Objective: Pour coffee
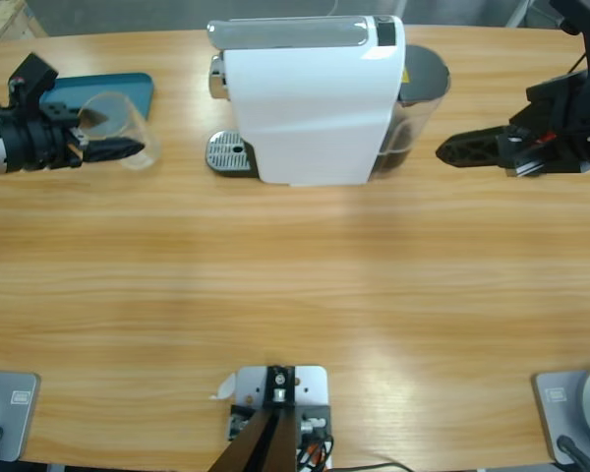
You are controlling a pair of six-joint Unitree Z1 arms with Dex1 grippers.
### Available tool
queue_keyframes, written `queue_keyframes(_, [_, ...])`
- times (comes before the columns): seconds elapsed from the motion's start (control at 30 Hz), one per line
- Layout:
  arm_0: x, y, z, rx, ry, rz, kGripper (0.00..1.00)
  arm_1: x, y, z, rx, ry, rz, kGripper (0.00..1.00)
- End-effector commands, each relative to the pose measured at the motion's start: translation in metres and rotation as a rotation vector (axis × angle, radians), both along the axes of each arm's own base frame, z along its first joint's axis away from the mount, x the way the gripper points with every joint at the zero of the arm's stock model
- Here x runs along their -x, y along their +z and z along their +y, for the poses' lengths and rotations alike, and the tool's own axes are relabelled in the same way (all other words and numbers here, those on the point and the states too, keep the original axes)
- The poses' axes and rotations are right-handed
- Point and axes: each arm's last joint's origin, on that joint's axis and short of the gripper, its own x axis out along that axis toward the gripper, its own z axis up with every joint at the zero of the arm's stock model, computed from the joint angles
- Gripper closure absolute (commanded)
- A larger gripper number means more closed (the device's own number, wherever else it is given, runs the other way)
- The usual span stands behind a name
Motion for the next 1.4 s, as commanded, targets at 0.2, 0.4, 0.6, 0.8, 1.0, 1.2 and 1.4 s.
queue_keyframes(0.2, [-0.050, -0.011, -0.051, -0.044, -0.238, 0.047, 1.000, -0.013, -0.026, 0.003, 0.049, -0.002, 0.057, 0.000])
queue_keyframes(0.4, [-0.067, -0.022, -0.075, -0.047, -0.273, 0.067, 1.000, -0.020, -0.027, 0.000, 0.051, -0.018, 0.056, 0.000])
queue_keyframes(0.6, [-0.075, -0.030, -0.082, -0.053, -0.280, 0.083, 1.000, -0.021, -0.027, -0.002, 0.054, -0.020, 0.056, 0.000])
queue_keyframes(0.8, [-0.073, -0.038, -0.089, -0.065, -0.295, 0.099, 1.000, -0.021, -0.027, -0.003, 0.056, -0.018, 0.056, 0.000])
queue_keyframes(1.0, [-0.079, -0.042, -0.093, -0.065, -0.298, 0.100, 1.000, -0.019, -0.028, -0.005, 0.061, -0.012, 0.056, 0.000])
queue_keyframes(1.2, [-0.085, -0.046, -0.102, -0.061, -0.314, 0.105, 1.000, -0.021, -0.027, -0.005, 0.065, -0.009, 0.053, 0.000])
queue_keyframes(1.4, [-0.077, -0.046, -0.098, -0.063, -0.318, 0.113, 1.000, -0.022, -0.027, -0.005, 0.064, -0.010, 0.052, 0.000])
